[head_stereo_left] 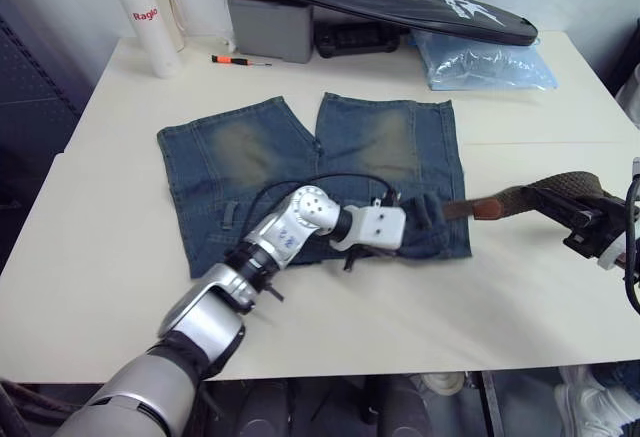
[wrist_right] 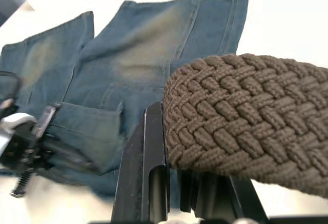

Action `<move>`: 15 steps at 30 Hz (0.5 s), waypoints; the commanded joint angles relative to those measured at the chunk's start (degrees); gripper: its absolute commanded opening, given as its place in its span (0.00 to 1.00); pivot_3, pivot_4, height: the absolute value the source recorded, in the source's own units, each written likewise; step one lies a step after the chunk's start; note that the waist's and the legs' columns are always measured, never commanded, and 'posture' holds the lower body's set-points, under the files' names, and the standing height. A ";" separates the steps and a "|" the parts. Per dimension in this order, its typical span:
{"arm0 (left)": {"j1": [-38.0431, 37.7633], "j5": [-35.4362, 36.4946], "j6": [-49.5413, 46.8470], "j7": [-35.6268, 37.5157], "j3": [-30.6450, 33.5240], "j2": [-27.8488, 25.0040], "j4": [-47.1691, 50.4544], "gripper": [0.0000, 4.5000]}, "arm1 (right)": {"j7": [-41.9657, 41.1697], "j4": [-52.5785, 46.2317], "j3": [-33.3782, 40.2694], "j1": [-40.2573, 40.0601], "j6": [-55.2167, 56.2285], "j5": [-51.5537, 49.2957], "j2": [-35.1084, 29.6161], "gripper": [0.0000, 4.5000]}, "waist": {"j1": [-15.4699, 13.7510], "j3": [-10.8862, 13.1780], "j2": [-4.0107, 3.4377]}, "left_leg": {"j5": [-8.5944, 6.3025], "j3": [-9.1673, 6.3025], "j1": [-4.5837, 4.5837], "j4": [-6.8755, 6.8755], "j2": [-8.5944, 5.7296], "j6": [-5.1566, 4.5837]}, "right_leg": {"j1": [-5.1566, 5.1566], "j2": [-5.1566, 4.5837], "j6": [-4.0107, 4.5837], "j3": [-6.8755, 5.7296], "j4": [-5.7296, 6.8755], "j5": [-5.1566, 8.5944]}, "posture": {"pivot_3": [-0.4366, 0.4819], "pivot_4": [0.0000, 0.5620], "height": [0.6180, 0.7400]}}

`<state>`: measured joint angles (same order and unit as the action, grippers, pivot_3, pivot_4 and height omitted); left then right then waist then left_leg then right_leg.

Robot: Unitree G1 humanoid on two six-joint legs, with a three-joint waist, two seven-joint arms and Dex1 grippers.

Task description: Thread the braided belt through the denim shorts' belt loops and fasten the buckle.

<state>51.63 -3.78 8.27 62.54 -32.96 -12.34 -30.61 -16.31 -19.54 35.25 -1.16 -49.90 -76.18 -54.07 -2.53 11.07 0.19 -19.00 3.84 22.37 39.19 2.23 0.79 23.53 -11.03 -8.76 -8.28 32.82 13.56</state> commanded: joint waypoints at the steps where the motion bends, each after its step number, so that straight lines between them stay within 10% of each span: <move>1: -4.66 4.19 0.03 10.96 -0.62 -4.09 9.03 0.00 | 2.64 -3.64 1.74 -0.13 -0.88 -4.51 2.29 0.00 | -0.04 -0.01 -0.01 | 0.00 0.00 0.00 0.01 0.01 0.00 | 0.00 0.00 0.00 0.00 0.02 0.00 | 0.48 0.27 1.00; 10: -7.37 5.46 -3.32 12.90 2.26 -7.49 13.27 0.00 | 11.79 -10.05 1.36 -1.57 0.85 -18.00 7.98 0.00 | -0.52 -0.01 -0.02 | 0.00 0.00 0.01 0.16 0.01 0.00 | -0.04 0.00 0.00 0.04 0.09 -0.03 | 0.48 0.27 1.00; 15: -5.13 13.42 -17.73 13.53 8.20 -5.31 16.99 0.50 | 16.31 -13.57 0.45 -3.47 3.14 -23.69 8.92 0.00 | -0.43 -0.01 -0.01 | 0.00 0.00 0.02 0.18 0.01 -0.01 | -0.04 0.00 -0.01 0.05 0.13 -0.03 | 0.48 0.27 1.00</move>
<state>44.65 5.98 -5.59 75.70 -27.70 -17.83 -17.11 -1.22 -30.53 34.86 -4.31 -48.59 -96.70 -45.27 -2.96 11.06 0.18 -19.01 3.84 22.39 39.37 2.24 0.78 23.50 -11.03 -8.77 -8.23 32.96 13.53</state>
